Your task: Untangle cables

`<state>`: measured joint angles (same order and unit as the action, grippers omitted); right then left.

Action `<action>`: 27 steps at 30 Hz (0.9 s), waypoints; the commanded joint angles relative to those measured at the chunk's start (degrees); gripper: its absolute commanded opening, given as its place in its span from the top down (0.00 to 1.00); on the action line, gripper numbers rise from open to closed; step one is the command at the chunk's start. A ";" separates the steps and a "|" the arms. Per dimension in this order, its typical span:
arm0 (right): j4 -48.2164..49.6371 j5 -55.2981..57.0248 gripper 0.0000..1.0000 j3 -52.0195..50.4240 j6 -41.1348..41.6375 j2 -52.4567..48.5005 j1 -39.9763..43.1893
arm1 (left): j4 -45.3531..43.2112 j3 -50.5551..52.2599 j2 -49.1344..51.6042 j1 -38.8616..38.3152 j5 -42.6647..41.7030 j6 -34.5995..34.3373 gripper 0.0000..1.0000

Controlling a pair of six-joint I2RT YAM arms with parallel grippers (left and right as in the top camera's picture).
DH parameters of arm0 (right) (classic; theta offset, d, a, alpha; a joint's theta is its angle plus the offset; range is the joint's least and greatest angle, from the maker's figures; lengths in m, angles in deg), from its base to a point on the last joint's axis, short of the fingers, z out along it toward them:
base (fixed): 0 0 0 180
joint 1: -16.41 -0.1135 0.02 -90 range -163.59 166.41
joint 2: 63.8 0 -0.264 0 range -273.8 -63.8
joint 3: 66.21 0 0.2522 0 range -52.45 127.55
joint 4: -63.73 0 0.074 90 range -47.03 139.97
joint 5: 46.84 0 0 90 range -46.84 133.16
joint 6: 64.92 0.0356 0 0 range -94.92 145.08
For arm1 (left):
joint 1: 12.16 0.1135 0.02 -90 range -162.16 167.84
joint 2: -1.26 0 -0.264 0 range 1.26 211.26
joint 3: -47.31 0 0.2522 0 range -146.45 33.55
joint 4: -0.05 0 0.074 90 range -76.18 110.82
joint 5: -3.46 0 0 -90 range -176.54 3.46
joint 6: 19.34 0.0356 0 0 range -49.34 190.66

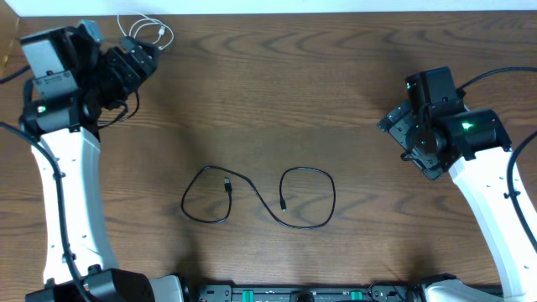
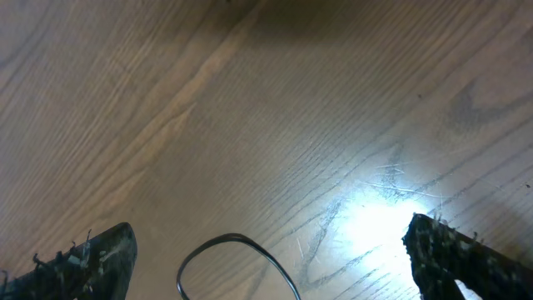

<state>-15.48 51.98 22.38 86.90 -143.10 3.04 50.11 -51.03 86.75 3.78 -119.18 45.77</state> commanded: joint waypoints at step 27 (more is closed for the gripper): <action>-0.15 1.11 0.01 -0.15 -0.63 0.15 -0.02 | 28.98 10.23 0.13 -39.23 13.35 10.64 0.13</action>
<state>-15.48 51.98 22.38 86.90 -143.10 3.04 79.49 -44.36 86.77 -32.43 -108.78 60.99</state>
